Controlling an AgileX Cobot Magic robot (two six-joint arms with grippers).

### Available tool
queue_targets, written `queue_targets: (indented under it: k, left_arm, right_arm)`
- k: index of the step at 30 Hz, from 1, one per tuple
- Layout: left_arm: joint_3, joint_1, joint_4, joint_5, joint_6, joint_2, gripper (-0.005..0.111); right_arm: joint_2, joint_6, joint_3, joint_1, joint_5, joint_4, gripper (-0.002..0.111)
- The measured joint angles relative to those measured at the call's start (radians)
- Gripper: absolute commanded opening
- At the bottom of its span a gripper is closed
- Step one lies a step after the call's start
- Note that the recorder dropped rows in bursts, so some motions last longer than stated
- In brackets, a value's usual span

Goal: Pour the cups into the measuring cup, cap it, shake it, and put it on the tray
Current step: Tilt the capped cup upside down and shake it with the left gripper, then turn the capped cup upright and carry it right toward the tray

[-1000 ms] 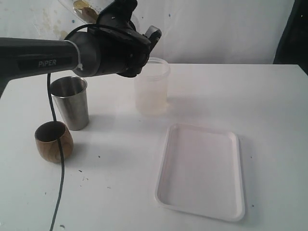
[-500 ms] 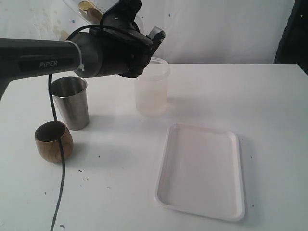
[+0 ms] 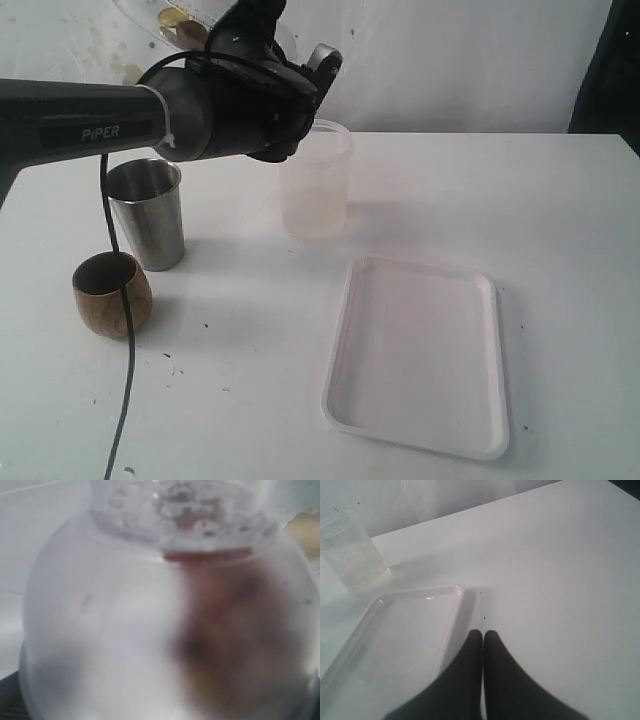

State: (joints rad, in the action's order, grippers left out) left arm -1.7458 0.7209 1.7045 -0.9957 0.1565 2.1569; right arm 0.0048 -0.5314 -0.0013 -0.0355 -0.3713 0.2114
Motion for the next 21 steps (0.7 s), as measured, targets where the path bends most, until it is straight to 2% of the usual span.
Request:
queue_targets:
  k: [6,10,16,18,20,21]
  left_arm:
    - [-0.002,0.000,-0.047,-0.005,-0.039,0.000,0.000]
    - [-0.002,0.000,-0.200,0.008,-0.064,-0.007,0.000]
    - [-0.002,-0.006,-0.366,0.038,-0.282,-0.056,0.000]
    - [-0.002,-0.026,-0.460,0.080,-0.393,-0.098,0.000]
    - [-0.002,-0.062,-0.619,0.150,-0.456,-0.151,0.000]
    - [-0.002,-0.098,-0.763,0.196,-0.470,-0.189,0.000]
  right_arm:
    - [0.000,0.000,0.000,0.000,0.000,0.000,0.000]
    - [0.000,0.000,0.000,0.000,0.000,0.000,0.000]
    - [0.000,0.000,0.000,0.000,0.000,0.000,0.000]
    - [0.000,0.000,0.000,0.000,0.000,0.000,0.000]
    - [0.000,-0.020,0.000,0.000,0.000,0.000,0.000]
    - [0.000,-0.036,0.000,0.000,-0.002,0.000,0.000]
